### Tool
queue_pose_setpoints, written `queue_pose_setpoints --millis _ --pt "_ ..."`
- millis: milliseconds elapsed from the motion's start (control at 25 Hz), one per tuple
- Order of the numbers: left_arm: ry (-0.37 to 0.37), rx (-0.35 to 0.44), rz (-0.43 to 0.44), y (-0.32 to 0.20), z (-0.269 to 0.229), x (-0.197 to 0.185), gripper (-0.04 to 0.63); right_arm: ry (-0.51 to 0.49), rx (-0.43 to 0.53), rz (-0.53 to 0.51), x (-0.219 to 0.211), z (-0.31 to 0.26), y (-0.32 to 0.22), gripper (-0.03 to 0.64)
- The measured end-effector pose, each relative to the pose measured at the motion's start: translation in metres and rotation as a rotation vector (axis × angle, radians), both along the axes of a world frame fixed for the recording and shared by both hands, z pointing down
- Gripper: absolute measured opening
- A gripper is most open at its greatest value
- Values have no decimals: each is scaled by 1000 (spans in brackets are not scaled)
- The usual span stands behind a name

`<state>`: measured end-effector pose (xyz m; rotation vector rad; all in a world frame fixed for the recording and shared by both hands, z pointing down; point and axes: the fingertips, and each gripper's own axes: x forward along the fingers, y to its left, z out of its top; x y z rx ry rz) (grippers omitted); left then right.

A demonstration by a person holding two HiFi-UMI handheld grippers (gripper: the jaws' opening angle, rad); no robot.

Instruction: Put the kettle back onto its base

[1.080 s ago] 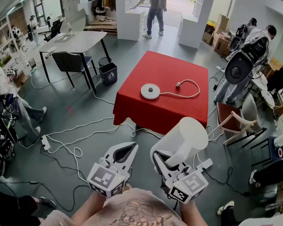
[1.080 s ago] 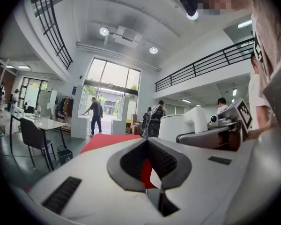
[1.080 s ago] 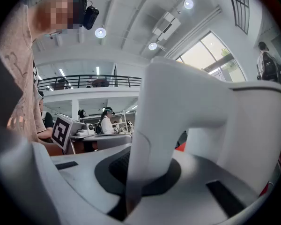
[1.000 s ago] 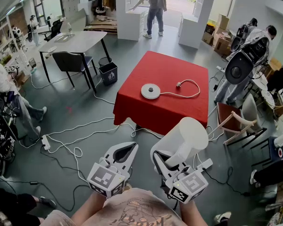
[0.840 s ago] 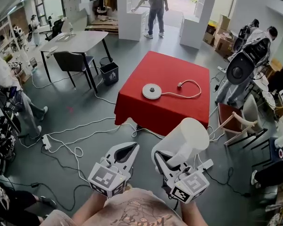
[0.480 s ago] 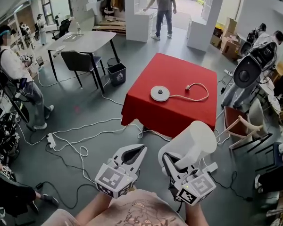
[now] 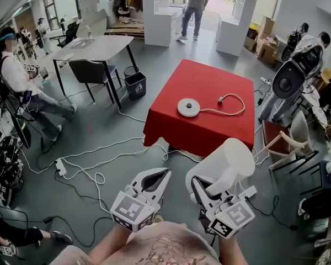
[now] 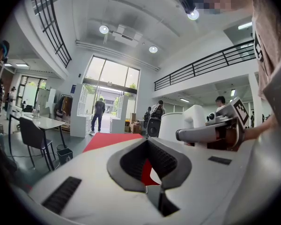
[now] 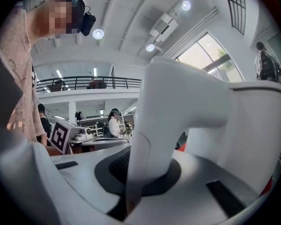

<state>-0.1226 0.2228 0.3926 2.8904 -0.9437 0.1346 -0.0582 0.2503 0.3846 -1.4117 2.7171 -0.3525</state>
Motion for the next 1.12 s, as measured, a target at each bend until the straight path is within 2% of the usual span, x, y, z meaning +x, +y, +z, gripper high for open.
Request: queue_pose_setpoints --millis 440,920,1120 --pt "-7 44 63 -4 11 -13 -12 1 14 49 -15 6 -3 14" --pt "-2 36 86 -19 18 -9 -12 13 15 71 -10 8 -19 14" --pt "4 -2 80 -30 14 0 -12 10 17 70 -3 5 -34 12"
